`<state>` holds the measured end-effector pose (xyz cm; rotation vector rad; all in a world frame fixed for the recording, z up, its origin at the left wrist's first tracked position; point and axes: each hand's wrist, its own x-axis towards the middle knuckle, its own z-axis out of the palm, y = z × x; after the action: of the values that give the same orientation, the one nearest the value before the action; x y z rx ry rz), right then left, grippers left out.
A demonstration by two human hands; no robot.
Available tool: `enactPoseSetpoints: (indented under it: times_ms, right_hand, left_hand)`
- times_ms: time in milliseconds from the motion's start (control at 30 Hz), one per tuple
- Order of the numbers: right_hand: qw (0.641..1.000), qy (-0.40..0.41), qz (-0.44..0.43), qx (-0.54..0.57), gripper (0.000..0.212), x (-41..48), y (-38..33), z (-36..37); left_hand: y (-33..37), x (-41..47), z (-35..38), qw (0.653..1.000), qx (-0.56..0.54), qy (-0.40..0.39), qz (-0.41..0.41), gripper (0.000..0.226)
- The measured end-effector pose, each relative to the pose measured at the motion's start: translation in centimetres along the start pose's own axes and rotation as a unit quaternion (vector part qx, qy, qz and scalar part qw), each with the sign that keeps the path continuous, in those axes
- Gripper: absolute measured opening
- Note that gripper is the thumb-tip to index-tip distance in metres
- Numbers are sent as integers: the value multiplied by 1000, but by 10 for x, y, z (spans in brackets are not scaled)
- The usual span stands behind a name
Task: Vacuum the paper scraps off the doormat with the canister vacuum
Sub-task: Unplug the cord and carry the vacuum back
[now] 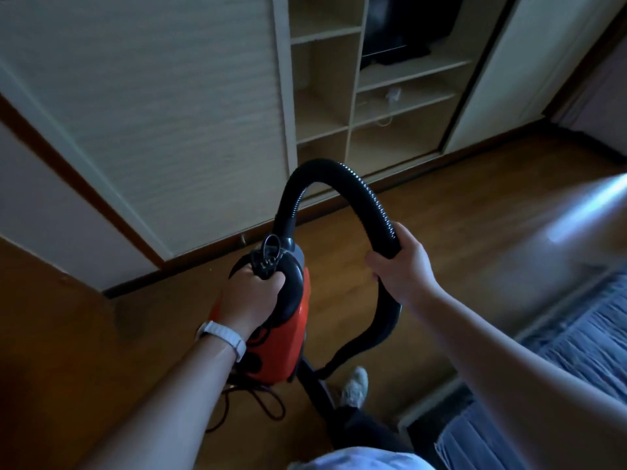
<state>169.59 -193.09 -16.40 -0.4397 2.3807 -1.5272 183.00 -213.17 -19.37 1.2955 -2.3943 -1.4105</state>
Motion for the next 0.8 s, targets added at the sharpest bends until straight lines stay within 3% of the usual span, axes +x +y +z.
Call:
enactPoseSetpoints:
  times_ms: [167,367,633,800]
  right_hand:
    - [999,6,-2,45,30,79,16,-5]
    - [997,-3,5,79,31,174,22,-41]
    - [993,47,11,104,35,257,30,-110]
    - [989,120,19,85,35,305,40,-151]
  left_hand:
    - [52,59,26,998,65,10,-2,23]
    - [123,127,70,999,43,30,-9,16]
    - [214,205,125,996,48,-5,73,15]
    - [269,249,167,986,61,-62,141,22]
